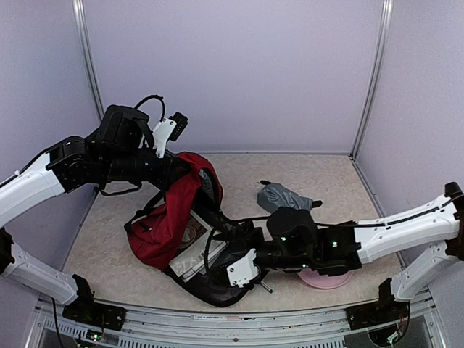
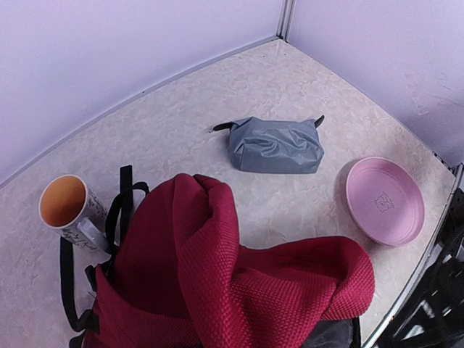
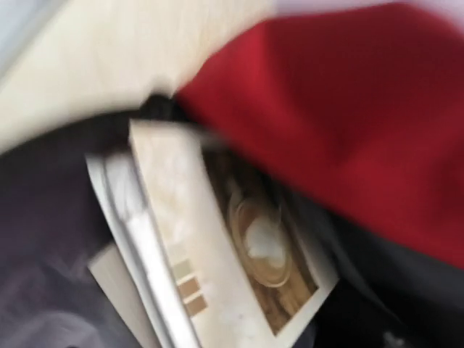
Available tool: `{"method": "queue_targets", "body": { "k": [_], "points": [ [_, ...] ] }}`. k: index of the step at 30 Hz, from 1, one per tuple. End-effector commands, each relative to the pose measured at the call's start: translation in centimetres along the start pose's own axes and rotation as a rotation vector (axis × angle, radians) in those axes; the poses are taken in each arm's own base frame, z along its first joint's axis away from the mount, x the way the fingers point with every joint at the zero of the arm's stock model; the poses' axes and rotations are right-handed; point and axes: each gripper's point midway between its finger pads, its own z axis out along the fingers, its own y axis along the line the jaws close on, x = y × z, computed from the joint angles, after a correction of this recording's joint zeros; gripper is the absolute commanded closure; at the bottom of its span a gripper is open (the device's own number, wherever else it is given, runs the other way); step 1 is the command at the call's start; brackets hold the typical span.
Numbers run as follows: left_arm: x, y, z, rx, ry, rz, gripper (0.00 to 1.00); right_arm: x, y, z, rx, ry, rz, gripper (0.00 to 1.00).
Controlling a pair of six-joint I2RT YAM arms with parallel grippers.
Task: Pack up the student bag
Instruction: Place the book in the largest pocket of the bag, then pick up the pencil case from the center of the board.
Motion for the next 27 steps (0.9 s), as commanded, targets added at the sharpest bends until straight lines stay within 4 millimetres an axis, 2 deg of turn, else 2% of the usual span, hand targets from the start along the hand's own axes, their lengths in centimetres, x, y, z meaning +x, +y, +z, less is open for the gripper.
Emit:
{"method": "queue_targets", "body": {
  "k": [1,3,5,7,9,11,13,16,21,22,23,25,27],
  "points": [
    [-2.2,0.9,-1.0,-0.025,-0.102,-0.022,1.00,-0.4,-6.0,-6.5,0.087,-0.107,0.458,0.00],
    [-2.1,0.9,-1.1,-0.024,-0.103,-0.026,1.00,3.8,-10.9,-9.2,0.169,-0.092,0.783,0.00],
    [-1.9,0.9,-1.1,-0.021,-0.104,-0.032,1.00,10.5,-13.7,-11.3,0.294,0.003,1.012,0.00],
    [-1.8,1.0,-1.1,-0.022,-0.108,-0.040,1.00,17.9,-14.0,-12.9,0.432,0.189,1.230,0.00],
    [-1.7,1.0,-1.1,-0.021,-0.107,-0.047,1.00,23.3,-12.8,-13.4,0.453,0.331,1.401,0.00],
    [-1.6,0.9,-1.1,-0.014,-0.106,-0.049,1.00,27.0,-11.1,-12.6,0.418,0.459,1.464,0.00],
    [-1.6,0.8,-1.1,-0.010,-0.108,-0.049,1.00,29.9,-8.9,-10.5,0.325,0.565,1.486,0.00],
    [-1.5,0.7,-1.0,-0.007,-0.105,-0.048,1.00,32.5,-6.6,-8.0,0.185,0.663,1.505,0.00],
    [-1.0,0.2,-0.6,0.025,-0.096,-0.026,1.00,37.7,-5.7,-5.9,0.168,0.805,1.447,0.00],
    [-0.9,0.0,-0.5,0.032,-0.094,-0.018,1.00,38.5,-5.0,-5.3,0.132,0.839,1.430,0.01],
    [-0.9,-0.1,-0.3,0.033,-0.089,-0.015,1.00,38.8,-4.1,-4.7,0.081,0.861,1.428,0.05],
    [-0.8,-0.1,-0.2,0.036,-0.083,-0.012,1.00,38.3,-1.9,-3.3,-0.042,0.850,1.461,0.19],
    [-0.8,-0.2,-0.3,0.042,-0.089,-0.008,1.00,37.1,-0.4,-2.4,-0.132,0.796,1.496,0.42]
  ]
}}
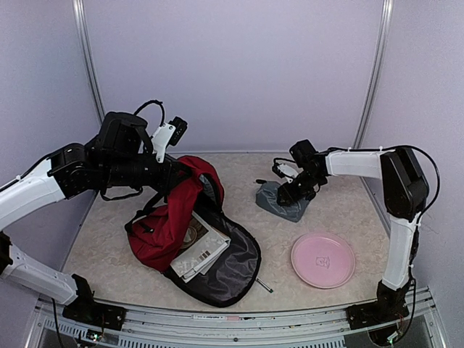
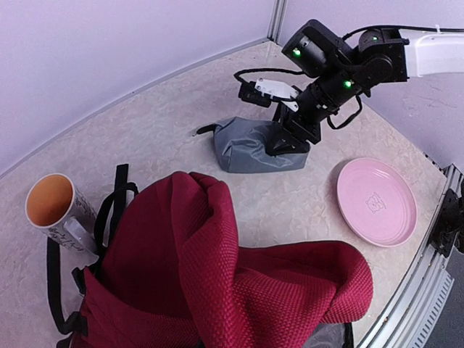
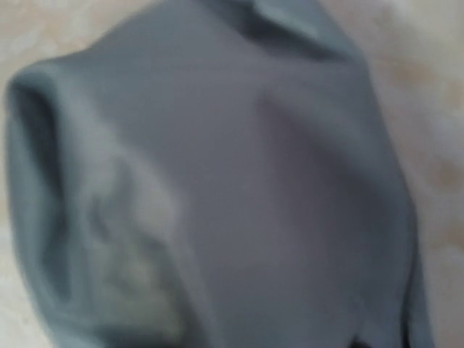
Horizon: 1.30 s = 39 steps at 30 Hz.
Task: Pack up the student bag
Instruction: Pick up the pencil case from the center of the board, then place the pencil case in the largest pocket of the bag.
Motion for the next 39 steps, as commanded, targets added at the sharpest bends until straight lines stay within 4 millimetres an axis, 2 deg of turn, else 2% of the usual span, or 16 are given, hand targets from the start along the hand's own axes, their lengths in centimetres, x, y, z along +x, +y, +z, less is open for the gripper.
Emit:
{"method": "queue_targets", "body": {
  "k": [1,4,5,8,10,14,17,20,22,24,26,29,31,33,36,39],
  "points": [
    [-1.5,0.0,-0.6,0.011,-0.071,0.014,1.00,3.3,2.6,1.3,-0.162,0.111,-0.033,0.55],
    [-1.5,0.1,-0.7,0.008,-0.072,0.015,1.00,2.1,3.6,-0.8,-0.201,0.010,-0.049,0.94],
    [-1.5,0.1,-0.7,0.006,-0.071,0.016,1.00,1.4,3.8,-2.1,-0.199,-0.036,-0.061,1.00],
    [-1.7,0.3,-0.8,-0.008,-0.072,0.023,1.00,-1.2,4.5,-7.1,-0.189,-0.196,-0.107,1.00],
    [-1.9,0.6,-1.0,-0.022,-0.077,0.023,1.00,-2.7,6.2,-11.8,-0.223,-0.313,-0.164,1.00],
    [-2.1,1.0,-1.4,-0.041,-0.089,0.018,1.00,-2.3,12.7,-18.8,-0.353,-0.460,-0.336,1.00],
    [-2.2,1.0,-1.7,-0.041,-0.099,0.015,1.00,0.8,19.6,-22.7,-0.483,-0.538,-0.550,1.00],
    [-2.4,0.7,-1.9,-0.025,-0.108,0.019,1.00,4.0,25.3,-24.5,-0.589,-0.588,-0.700,1.00],
    [-2.7,0.4,-2.1,-0.005,-0.119,0.023,1.00,4.8,27.9,-24.5,-0.614,-0.592,-0.750,1.00],
    [-3.0,0.1,-2.2,0.008,-0.127,0.023,1.00,5.2,30.0,-23.0,-0.593,-0.562,-0.818,1.00],
    [-3.1,-0.1,-2.3,0.015,-0.128,0.025,1.00,5.5,31.5,-20.3,-0.533,-0.489,-0.916,1.00],
    [-3.1,-0.3,-2.4,0.019,-0.121,0.026,1.00,5.1,30.9,-14.8,-0.368,-0.300,-0.991,1.00],
    [-3.1,-0.6,-2.7,0.031,-0.125,0.025,1.00,3.6,29.5,-11.9,-0.217,-0.201,-1.010,1.00],
    [-3.1,-1.2,-2.8,0.049,-0.128,0.036,1.00,0.5,28.7,-10.5,-0.065,-0.199,-1.019,1.00],
    [-3.0,-2.4,-2.8,0.095,-0.130,0.053,1.00,-3.5,30.0,-10.6,0.002,-0.293,-1.009,1.00],
    [-3.1,-4.1,-2.8,0.175,-0.135,0.066,1.00,-5.3,32.3,-11.8,0.023,-0.405,-1.064,1.00]
  ]
}}
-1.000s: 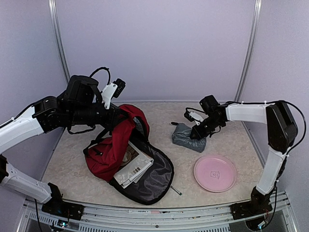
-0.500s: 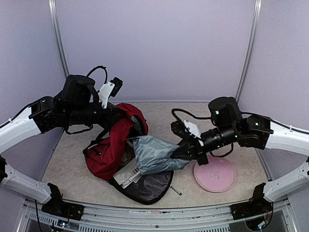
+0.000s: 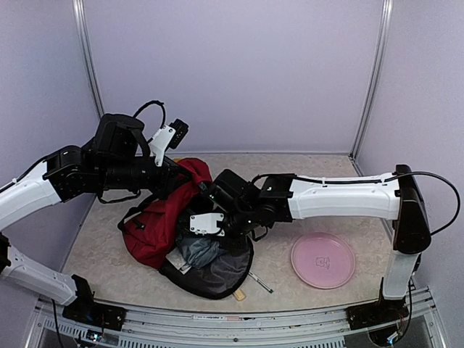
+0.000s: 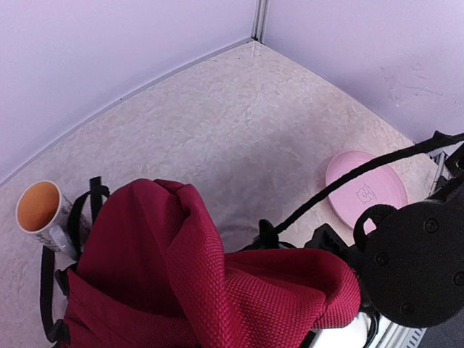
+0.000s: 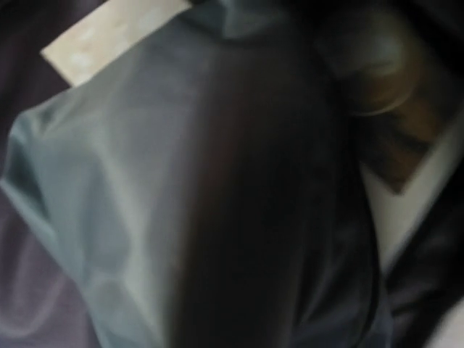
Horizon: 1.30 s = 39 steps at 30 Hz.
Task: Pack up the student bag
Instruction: Place the pencil case in the largest pocket of the bag, then pass from the left arm to the right
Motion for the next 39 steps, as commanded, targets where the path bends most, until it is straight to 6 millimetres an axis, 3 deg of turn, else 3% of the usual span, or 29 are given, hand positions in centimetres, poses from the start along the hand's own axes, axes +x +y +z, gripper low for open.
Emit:
{"method": "queue_targets", "body": {
  "k": [1,8,15,17,20,23,26,27,32,35,36,39],
  "points": [
    [-3.5,-3.1,-1.8,0.147,-0.134,0.028,1.00,-6.0,-5.1,-3.5,0.291,-0.131,-0.114,1.00],
    [-3.7,-3.7,-1.2,0.173,-0.133,0.041,1.00,-10.7,-2.9,-4.7,0.314,-0.288,-0.302,1.00],
    [-3.9,-4.3,-1.1,0.211,-0.146,0.028,1.00,-12.5,-1.2,-4.0,0.306,-0.436,-0.429,1.00],
    [-4.0,-4.5,-1.2,0.224,-0.148,0.025,1.00,-12.3,-0.9,-2.8,0.301,-0.452,-0.458,1.00],
    [-4.2,-4.6,-1.8,0.233,-0.164,0.016,1.00,-9.9,-2.0,0.0,0.313,-0.438,-0.438,0.98],
    [-4.2,-4.0,-2.1,0.223,-0.177,-0.003,1.00,-8.4,-2.8,1.2,0.338,-0.428,-0.402,0.84],
    [-3.9,-2.9,-2.1,0.187,-0.178,-0.024,1.00,-9.0,-2.6,-0.2,0.325,-0.470,-0.371,0.51],
    [-3.8,-2.4,-2.0,0.166,-0.176,-0.033,1.00,-9.2,-2.4,-1.0,0.319,-0.488,-0.358,0.45],
    [-2.6,0.6,-1.5,0.025,-0.150,-0.083,1.00,-8.6,-1.0,-5.2,0.309,-0.560,-0.296,0.28],
    [-1.5,2.2,-1.1,-0.057,-0.123,-0.105,1.00,-7.6,-0.1,-7.5,0.253,-0.584,-0.213,0.13],
    [-1.3,2.5,-1.0,-0.071,-0.118,-0.109,1.00,-7.1,0.4,-8.2,0.231,-0.586,-0.188,0.01],
    [-0.8,2.7,-0.7,-0.077,-0.103,-0.113,1.00,-5.4,1.8,-10.4,0.145,-0.616,-0.106,0.00]
  ]
}}
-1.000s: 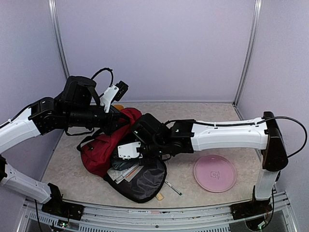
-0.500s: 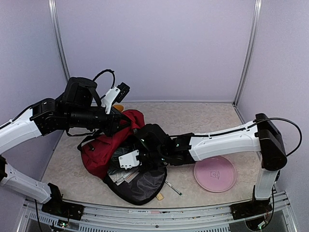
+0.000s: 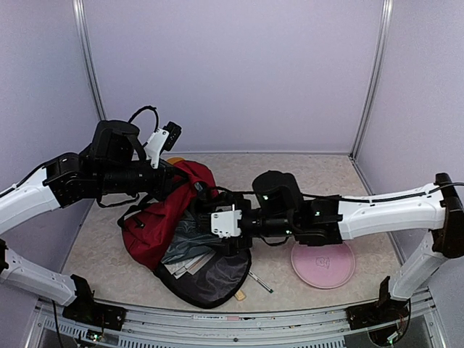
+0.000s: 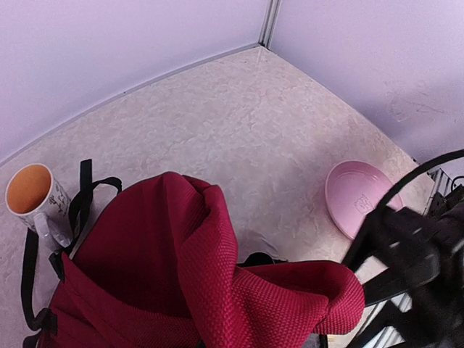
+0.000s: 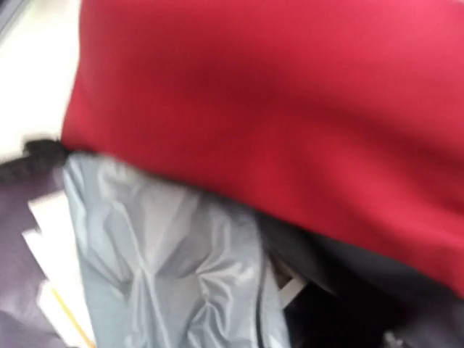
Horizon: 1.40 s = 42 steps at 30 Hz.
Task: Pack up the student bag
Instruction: Pass from the left arm to the right
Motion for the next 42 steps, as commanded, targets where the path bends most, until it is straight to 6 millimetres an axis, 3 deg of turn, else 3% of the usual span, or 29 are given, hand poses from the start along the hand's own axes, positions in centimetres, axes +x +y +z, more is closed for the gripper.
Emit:
{"method": "queue_targets", "body": {
  "k": [1,3,5,8,15,17,19,20,24,25,30,33,39,40,42],
  "points": [
    [-1.7,1.5,-0.7,-0.068,-0.082,-0.036,1.00,-0.9,0.6,-4.5,-0.068,-0.077,0.236,0.00],
    [-1.6,1.4,-0.5,-0.060,-0.083,-0.034,1.00,1.4,-0.6,-5.4,-0.064,-0.059,0.430,0.00],
    [-1.8,1.2,-0.5,-0.050,-0.092,-0.035,1.00,5.6,-1.8,-5.6,-0.036,0.004,0.644,0.00],
    [-2.2,0.9,-0.6,-0.032,-0.107,-0.035,1.00,11.3,-1.6,-5.2,0.015,0.113,0.884,0.00],
    [-2.6,0.7,-1.0,-0.025,-0.122,-0.038,1.00,15.3,2.9,-1.5,-0.121,0.195,1.034,0.01],
    [-2.8,0.7,-1.2,-0.023,-0.127,-0.041,1.00,15.6,3.9,-0.4,-0.172,0.193,1.052,0.06],
    [-2.9,0.7,-1.3,-0.024,-0.134,-0.040,1.00,15.5,4.5,0.4,-0.223,0.183,1.064,0.18],
    [-3.0,0.8,-1.5,-0.025,-0.138,-0.039,1.00,15.3,4.7,0.7,-0.249,0.176,1.069,0.28],
    [-3.4,0.9,-1.8,-0.034,-0.157,-0.033,0.98,13.8,3.8,1.2,-0.279,0.126,1.072,0.92],
    [-3.6,0.9,-1.9,-0.036,-0.163,-0.031,0.98,13.4,3.0,1.0,-0.272,0.112,1.072,1.00],
    [-3.6,0.8,-1.5,-0.031,-0.162,-0.017,0.98,9.9,-2.4,-1.7,-0.221,0.001,1.081,1.00],
    [-3.3,-0.9,-0.8,0.047,-0.147,0.009,0.98,8.6,-5.6,-4.0,-0.171,-0.042,1.089,1.00],
    [-1.7,-4.6,0.6,0.152,-0.100,0.103,0.95,10.4,-9.7,-6.7,-0.066,-0.052,1.184,1.00],
    [-1.4,-4.8,1.2,0.155,-0.084,0.109,0.90,10.7,-10.2,-6.8,-0.055,-0.055,1.200,1.00],
    [-0.9,-5.7,2.4,0.187,-0.036,0.133,0.61,11.0,-11.3,-7.0,-0.042,-0.073,1.226,1.00]
  ]
}}
